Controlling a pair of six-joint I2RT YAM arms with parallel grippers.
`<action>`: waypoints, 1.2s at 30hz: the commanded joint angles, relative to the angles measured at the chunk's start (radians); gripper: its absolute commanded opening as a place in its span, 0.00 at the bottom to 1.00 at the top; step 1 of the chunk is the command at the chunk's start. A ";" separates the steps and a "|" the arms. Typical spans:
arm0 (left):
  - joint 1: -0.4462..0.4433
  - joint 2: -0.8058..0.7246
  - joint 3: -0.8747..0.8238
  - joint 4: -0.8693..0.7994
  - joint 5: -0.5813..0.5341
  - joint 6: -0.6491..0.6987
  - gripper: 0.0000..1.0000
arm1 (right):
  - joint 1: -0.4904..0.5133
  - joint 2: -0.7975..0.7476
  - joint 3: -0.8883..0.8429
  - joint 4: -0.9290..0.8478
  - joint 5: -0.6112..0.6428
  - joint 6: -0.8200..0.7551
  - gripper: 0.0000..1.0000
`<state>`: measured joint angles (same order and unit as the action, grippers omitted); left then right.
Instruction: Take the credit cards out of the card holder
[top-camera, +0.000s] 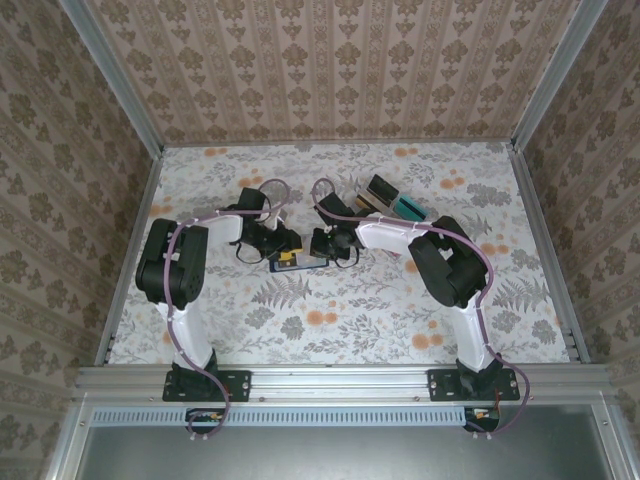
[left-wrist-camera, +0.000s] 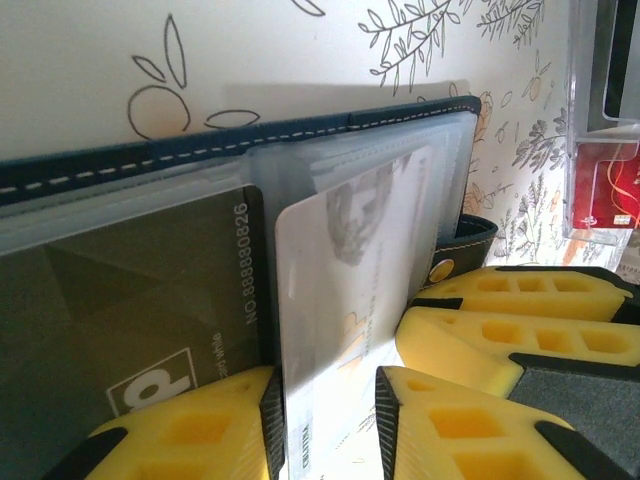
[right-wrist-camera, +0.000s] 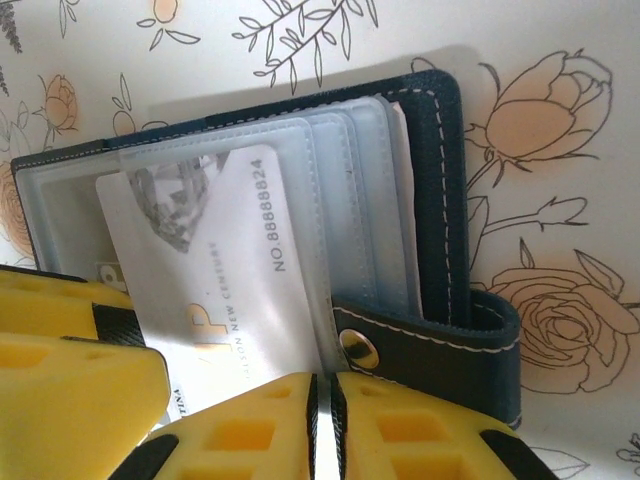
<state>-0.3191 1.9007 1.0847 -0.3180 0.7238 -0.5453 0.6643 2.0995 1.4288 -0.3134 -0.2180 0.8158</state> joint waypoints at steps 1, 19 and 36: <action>0.010 0.002 -0.028 0.033 0.055 0.002 0.29 | -0.002 0.047 -0.036 -0.056 0.003 0.014 0.17; 0.040 -0.114 -0.104 0.123 0.163 0.003 0.01 | -0.002 0.050 -0.031 -0.107 0.062 0.008 0.17; 0.086 -0.346 -0.089 -0.160 -0.146 0.065 0.00 | -0.003 -0.019 -0.037 -0.044 0.039 -0.022 0.18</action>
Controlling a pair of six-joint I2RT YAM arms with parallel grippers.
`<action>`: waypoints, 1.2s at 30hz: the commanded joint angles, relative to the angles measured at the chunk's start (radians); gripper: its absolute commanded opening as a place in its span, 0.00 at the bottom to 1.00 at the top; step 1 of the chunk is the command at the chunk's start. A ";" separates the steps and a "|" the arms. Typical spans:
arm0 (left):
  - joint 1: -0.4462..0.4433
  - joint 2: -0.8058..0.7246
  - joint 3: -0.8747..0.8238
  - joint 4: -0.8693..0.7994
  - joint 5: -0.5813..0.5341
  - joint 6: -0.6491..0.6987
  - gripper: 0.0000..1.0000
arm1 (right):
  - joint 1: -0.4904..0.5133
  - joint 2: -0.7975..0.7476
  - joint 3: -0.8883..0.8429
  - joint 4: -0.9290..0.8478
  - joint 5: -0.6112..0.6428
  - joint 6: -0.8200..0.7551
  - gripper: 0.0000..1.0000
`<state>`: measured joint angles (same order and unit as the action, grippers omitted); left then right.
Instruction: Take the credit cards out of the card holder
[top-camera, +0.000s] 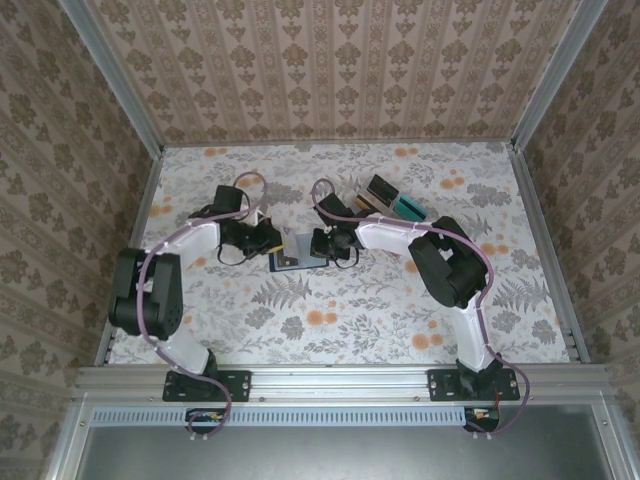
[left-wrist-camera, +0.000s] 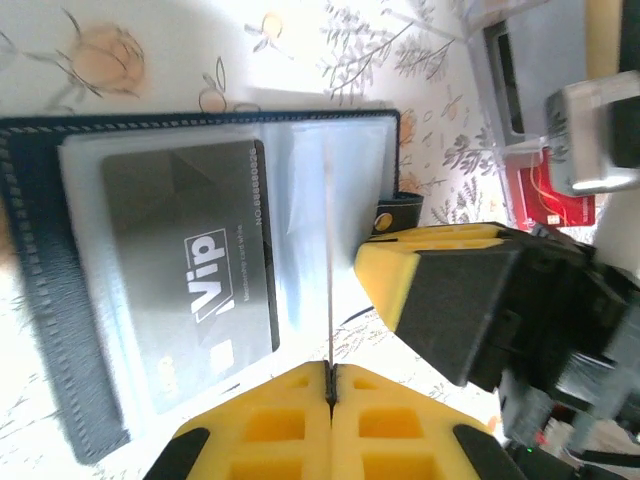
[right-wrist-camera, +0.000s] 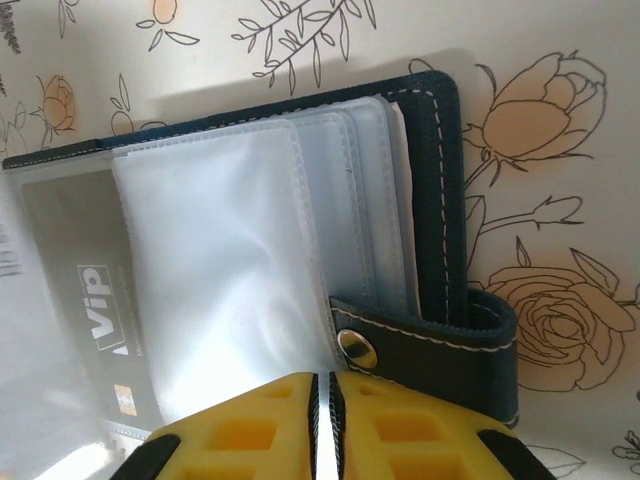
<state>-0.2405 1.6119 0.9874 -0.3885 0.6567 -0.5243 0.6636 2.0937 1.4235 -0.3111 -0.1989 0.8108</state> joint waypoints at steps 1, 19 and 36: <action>0.011 -0.078 0.011 -0.101 -0.090 0.046 0.00 | -0.004 -0.030 -0.033 -0.032 0.012 -0.021 0.19; 0.008 -0.304 0.011 0.195 0.178 -0.172 0.00 | -0.073 -0.407 -0.367 0.689 -0.288 0.210 0.67; 0.004 -0.297 0.001 0.424 0.332 -0.428 0.00 | -0.117 -0.382 -0.479 1.268 -0.403 0.545 0.43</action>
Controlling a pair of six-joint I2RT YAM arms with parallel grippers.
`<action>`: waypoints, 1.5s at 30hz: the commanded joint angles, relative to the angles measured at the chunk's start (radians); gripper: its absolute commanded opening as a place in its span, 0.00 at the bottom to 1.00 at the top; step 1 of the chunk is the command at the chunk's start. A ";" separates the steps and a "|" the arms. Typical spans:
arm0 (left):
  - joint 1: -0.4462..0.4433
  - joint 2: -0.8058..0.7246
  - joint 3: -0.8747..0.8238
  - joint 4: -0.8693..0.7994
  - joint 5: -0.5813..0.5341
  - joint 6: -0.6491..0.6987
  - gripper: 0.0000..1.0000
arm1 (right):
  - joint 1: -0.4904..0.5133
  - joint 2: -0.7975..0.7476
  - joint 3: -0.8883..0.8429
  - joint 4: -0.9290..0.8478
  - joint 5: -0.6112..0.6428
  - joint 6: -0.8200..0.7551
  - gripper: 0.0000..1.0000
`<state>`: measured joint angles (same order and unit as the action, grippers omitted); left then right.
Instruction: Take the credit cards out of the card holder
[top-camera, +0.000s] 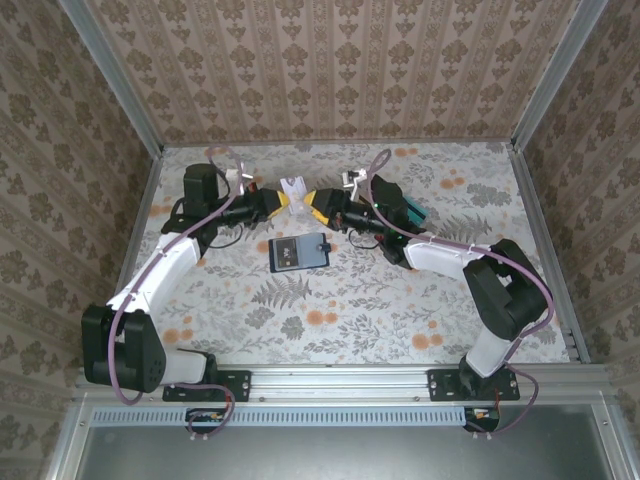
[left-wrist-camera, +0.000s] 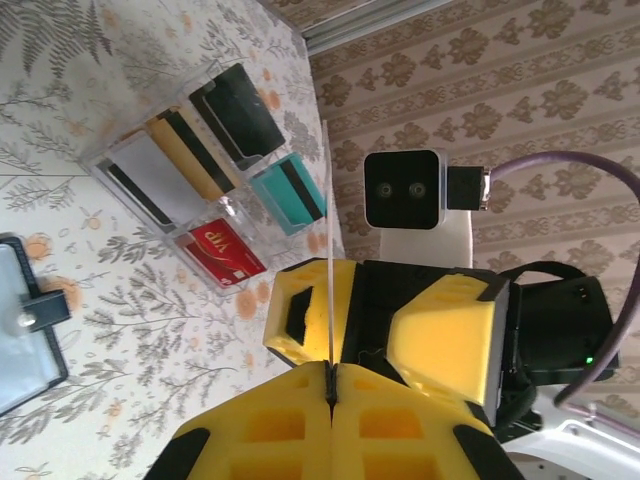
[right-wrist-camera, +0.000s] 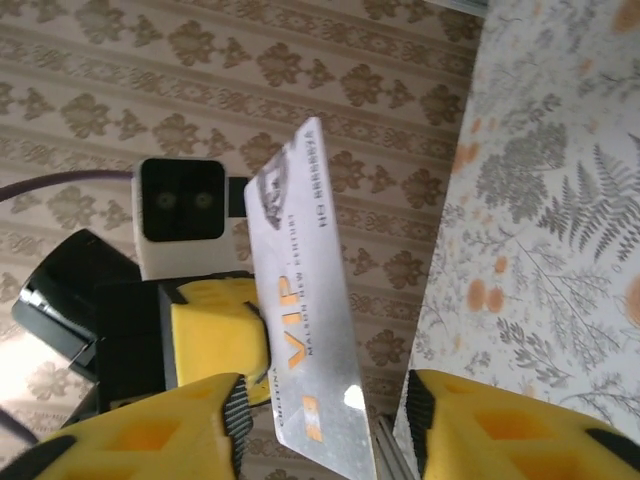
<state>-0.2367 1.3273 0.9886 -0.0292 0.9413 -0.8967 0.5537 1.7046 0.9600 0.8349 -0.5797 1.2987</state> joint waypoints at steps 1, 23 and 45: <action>0.004 -0.015 -0.005 0.065 0.052 -0.059 0.00 | -0.008 0.007 -0.017 0.123 -0.021 0.058 0.39; 0.055 -0.003 0.158 -0.650 -0.617 0.515 0.94 | -0.092 -0.148 0.166 -0.880 0.296 -0.775 0.00; 0.098 -0.025 0.153 -0.700 -0.725 0.551 1.00 | -0.179 0.026 0.260 -0.987 0.367 -1.516 0.00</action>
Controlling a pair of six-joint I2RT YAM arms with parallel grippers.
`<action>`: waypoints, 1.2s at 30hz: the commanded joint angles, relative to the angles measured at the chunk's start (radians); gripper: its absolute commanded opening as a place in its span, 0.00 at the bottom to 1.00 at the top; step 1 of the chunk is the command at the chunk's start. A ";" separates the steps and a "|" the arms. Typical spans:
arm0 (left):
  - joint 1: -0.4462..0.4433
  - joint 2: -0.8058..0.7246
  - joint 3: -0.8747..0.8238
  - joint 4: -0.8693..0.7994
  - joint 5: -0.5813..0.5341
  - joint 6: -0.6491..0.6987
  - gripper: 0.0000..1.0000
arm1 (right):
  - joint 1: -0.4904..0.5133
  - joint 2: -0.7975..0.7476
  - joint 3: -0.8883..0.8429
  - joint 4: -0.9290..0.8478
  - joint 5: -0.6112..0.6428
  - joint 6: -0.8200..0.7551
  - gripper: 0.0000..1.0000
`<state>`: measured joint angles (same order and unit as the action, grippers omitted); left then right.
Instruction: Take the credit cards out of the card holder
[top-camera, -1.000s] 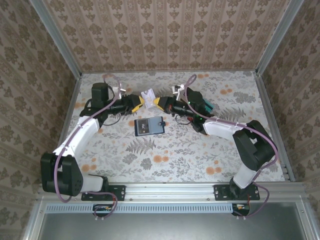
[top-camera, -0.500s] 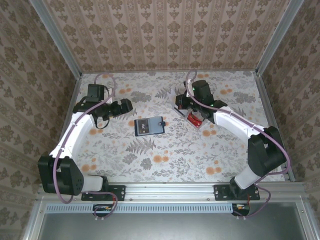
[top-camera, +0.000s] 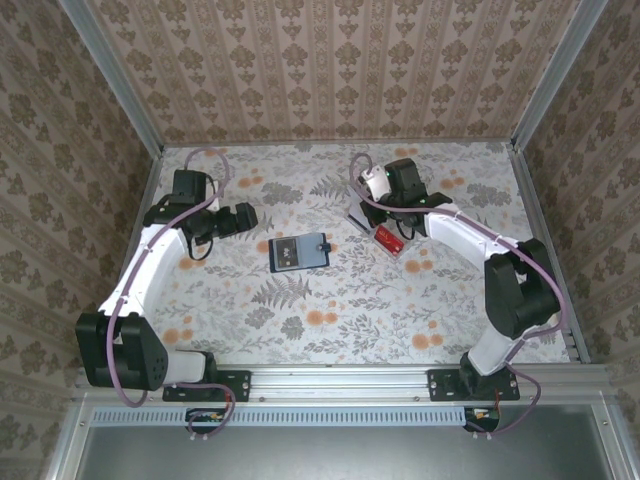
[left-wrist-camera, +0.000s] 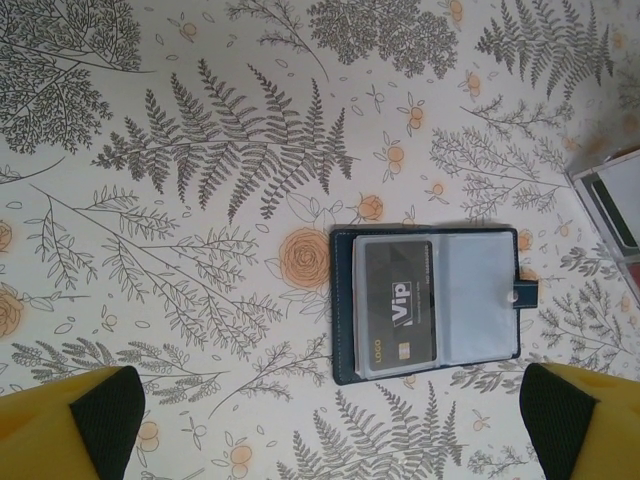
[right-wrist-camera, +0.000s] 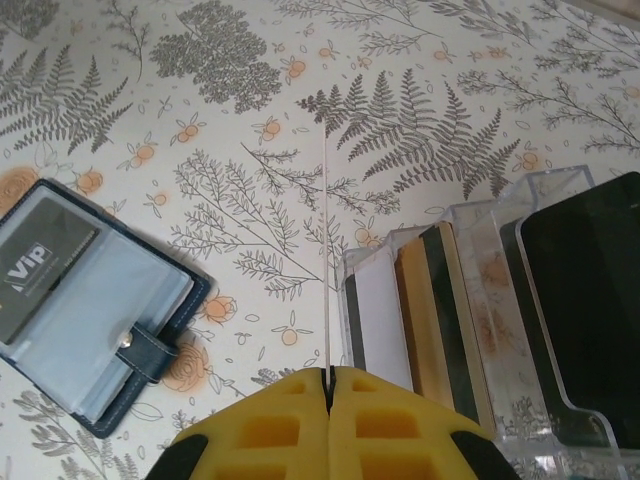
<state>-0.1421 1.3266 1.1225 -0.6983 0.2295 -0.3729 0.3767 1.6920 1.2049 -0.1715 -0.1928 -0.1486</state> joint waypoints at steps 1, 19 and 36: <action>0.003 -0.027 0.017 -0.030 -0.010 0.026 1.00 | -0.001 0.048 0.017 0.022 -0.016 -0.072 0.00; 0.003 -0.007 0.010 -0.026 0.004 0.025 1.00 | -0.022 0.132 0.029 0.004 0.072 -0.116 0.00; 0.003 0.013 0.011 -0.021 0.025 0.029 1.00 | -0.022 0.196 0.111 -0.134 0.103 -0.136 0.13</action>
<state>-0.1421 1.3312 1.1225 -0.7109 0.2390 -0.3687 0.3580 1.8671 1.2758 -0.2550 -0.1192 -0.2848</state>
